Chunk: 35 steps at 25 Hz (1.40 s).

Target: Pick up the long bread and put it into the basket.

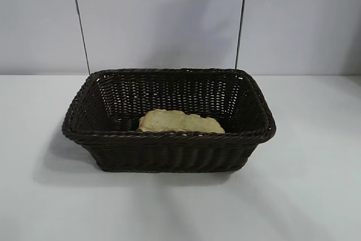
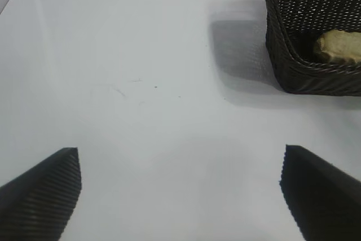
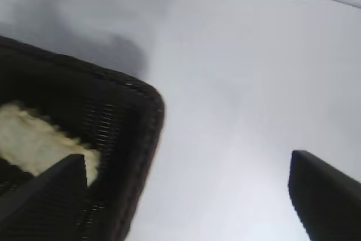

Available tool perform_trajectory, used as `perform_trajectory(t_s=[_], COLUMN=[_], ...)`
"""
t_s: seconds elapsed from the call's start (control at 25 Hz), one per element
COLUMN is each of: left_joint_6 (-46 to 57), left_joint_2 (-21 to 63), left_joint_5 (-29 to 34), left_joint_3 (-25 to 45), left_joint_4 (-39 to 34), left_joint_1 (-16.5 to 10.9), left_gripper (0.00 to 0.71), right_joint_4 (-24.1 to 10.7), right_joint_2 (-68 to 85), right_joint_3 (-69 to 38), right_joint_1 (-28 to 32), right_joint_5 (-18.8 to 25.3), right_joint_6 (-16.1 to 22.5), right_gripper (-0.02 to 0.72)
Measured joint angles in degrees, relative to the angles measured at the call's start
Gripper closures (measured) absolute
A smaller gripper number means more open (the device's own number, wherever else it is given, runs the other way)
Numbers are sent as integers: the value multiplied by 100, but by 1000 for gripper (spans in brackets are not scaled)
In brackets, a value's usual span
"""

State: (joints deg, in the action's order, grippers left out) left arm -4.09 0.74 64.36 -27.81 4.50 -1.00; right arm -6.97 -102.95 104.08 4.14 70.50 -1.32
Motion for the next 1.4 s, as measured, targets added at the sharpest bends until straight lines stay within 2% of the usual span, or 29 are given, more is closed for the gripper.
perform_trajectory(t_s=[0.16,0.4,0.64,0.88,1.0,1.08,1.16,1.24,1.4], left_joint_6=[0,0,0,0,0,0,0,0,0], left_joint_2=[0,0,0,0,0,0,0,0,0], left_joint_5=[0,0,0,0,0,0,0,0,0], left_joint_3=[0,0,0,0,0,0,0,0,0], left_joint_4=[0,0,0,0,0,0,0,0,0], left_joint_1=[0,0,0,0,0,0,0,0,0], left_gripper=[16,16,16,16,16,16,16,16,16], right_joint_4=[-17,27,37,23,-120,-311,-479,-570,-566], right_joint_2=[132,927,2407,4340,5348,6006,6660,7158,7966], right_joint_3=[0,0,-15,-584,-1073,-1462,-1848,-2250,-2856], right_joint_1=[466,523,523,523,523,517,517,455,133], right_joint_5=[47,71,162,204,216,216,123,-161,-610], right_joint_6=[0,-22,-22,23,65,247,366,408,425], right_gripper=[9,9,9,9,9,9,9,8,8])
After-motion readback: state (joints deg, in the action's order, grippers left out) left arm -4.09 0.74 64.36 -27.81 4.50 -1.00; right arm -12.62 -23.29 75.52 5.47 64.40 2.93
